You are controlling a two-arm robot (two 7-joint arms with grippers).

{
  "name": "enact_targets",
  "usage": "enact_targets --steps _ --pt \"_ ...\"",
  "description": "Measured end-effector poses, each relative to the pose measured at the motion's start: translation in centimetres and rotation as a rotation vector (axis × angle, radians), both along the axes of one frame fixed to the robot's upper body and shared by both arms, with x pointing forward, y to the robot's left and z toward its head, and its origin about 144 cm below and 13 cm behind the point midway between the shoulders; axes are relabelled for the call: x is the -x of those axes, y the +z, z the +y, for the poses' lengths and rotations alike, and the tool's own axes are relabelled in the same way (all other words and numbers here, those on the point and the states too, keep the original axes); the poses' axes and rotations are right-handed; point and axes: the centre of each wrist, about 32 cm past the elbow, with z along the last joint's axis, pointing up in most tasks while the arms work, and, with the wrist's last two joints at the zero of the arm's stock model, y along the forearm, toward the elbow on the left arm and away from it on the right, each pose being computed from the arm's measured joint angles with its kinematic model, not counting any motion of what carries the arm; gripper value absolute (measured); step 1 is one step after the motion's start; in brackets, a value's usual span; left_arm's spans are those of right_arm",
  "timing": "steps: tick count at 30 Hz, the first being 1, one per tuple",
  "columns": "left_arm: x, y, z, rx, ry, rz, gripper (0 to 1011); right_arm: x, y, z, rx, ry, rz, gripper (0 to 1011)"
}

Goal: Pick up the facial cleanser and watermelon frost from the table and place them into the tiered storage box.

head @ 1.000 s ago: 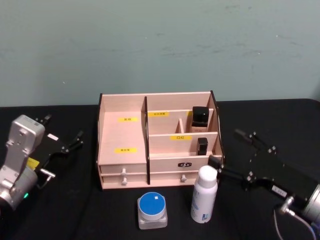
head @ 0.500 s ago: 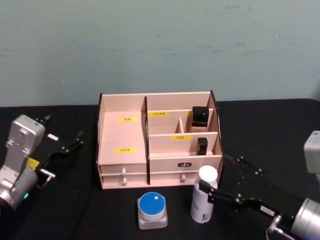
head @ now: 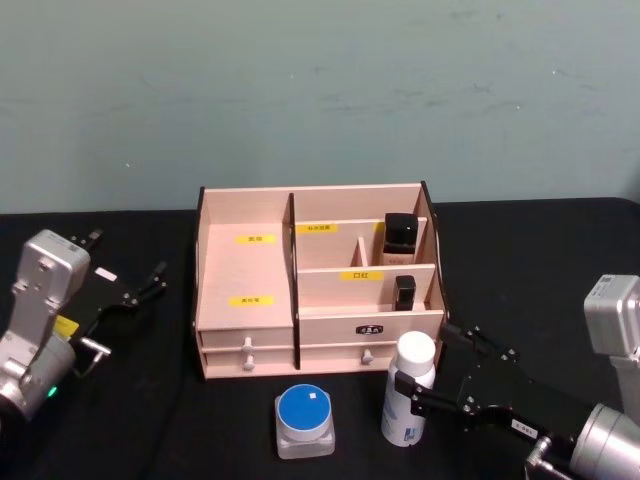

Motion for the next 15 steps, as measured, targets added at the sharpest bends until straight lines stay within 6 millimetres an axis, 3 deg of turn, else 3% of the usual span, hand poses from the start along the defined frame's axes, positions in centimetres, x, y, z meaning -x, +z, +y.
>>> enact_targets --steps 15 --pt "0.0 0.0 0.0 0.000 0.000 0.000 1010 -1.1 -1.9 0.4 0.005 0.001 0.039 1002"
